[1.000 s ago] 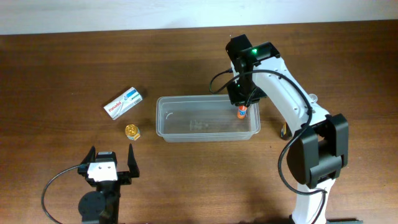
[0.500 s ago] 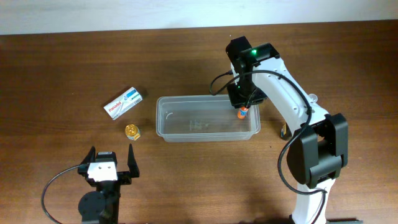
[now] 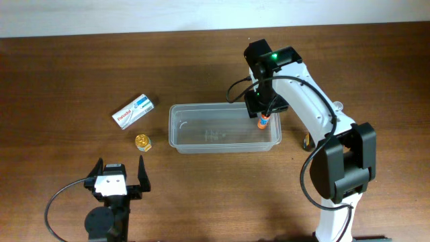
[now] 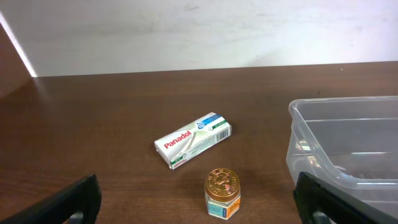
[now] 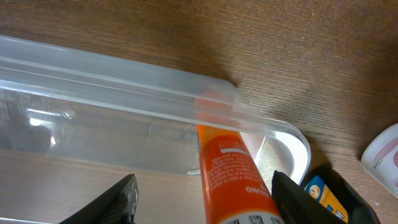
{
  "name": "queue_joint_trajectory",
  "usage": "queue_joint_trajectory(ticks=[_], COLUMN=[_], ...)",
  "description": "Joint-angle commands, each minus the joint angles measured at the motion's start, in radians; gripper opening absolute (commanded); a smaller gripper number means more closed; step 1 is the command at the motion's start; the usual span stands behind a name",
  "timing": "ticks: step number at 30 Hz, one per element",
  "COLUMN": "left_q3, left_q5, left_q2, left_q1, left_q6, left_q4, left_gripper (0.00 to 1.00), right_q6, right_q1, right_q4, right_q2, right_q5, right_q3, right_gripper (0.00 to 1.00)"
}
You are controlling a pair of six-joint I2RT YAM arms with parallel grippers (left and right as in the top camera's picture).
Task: Pack container
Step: 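Lower the orange tube into the container and open the right gripper, then move the right gripper back over the white spray bottle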
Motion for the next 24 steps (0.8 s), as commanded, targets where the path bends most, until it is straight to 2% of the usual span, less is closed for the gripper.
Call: queue_joint_trajectory(ticks=[1,8,17,24], left_q3=[-0.009,-0.009,-0.009,-0.009], left_q5=[-0.007,-0.007,-0.007,-0.007], left_q2=[-0.007,-0.007,-0.007,-0.007], left_q1=[0.005,0.005,0.005,0.005], left_q6=[0.016,0.016,0.016,0.016], left_q4=[0.004,0.004,0.004,0.004], left_gripper=[0.99,0.99,0.99,0.99], right_q6=[0.004,0.004,-0.011,-0.07], right_q1=[0.003,-0.037,-0.19,-0.312], right_q4=[-0.001,-0.048,-0.259,-0.374], right_q2=[-0.051,-0.097,-0.14,-0.154], right_q5=[0.012,0.013,0.013,0.013], right_q3=[0.038,0.155,0.389,0.441], right_gripper=[0.61,0.62,0.62,0.62])
